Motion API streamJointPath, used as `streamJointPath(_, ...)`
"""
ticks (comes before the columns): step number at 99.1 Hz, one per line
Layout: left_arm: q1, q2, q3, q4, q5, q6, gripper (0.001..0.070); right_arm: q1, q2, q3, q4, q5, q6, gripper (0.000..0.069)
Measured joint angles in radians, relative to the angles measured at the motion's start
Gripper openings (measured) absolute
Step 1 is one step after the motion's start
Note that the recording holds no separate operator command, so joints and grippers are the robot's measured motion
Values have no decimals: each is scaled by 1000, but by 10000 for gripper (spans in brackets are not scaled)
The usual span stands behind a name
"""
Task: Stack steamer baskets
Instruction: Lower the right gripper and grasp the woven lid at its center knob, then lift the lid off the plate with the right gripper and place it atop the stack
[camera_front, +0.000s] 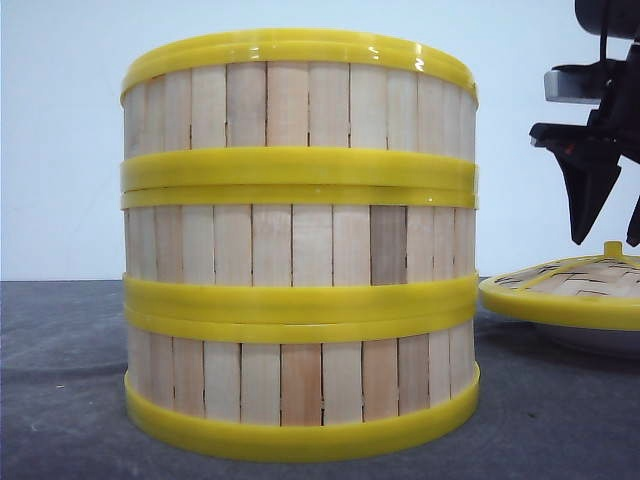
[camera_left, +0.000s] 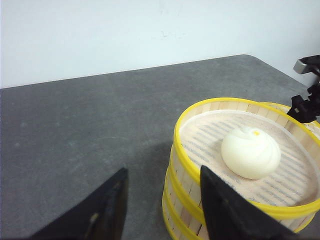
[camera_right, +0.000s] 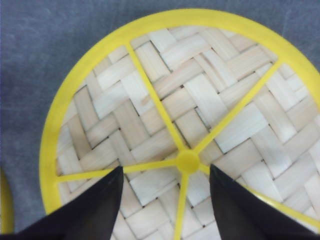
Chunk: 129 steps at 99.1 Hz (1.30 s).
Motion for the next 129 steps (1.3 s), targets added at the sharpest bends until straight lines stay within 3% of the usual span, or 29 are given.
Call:
streamJointPath(40, 0, -2, 0, -5, 0, 0, 258, -6, 39, 0, 23, 6, 3, 238)
streamJointPath(56, 0, -2, 0, -13, 0, 0, 258, -6, 39, 0, 24, 24, 3, 128)
streamJointPath(71, 0, -2, 0, -17, 0, 0, 258, -6, 39, 0, 27, 26, 3, 71)
streamJointPath(129, 0, -2, 0, -18, 0, 0, 258, -6, 10, 28, -32, 25, 3, 57)
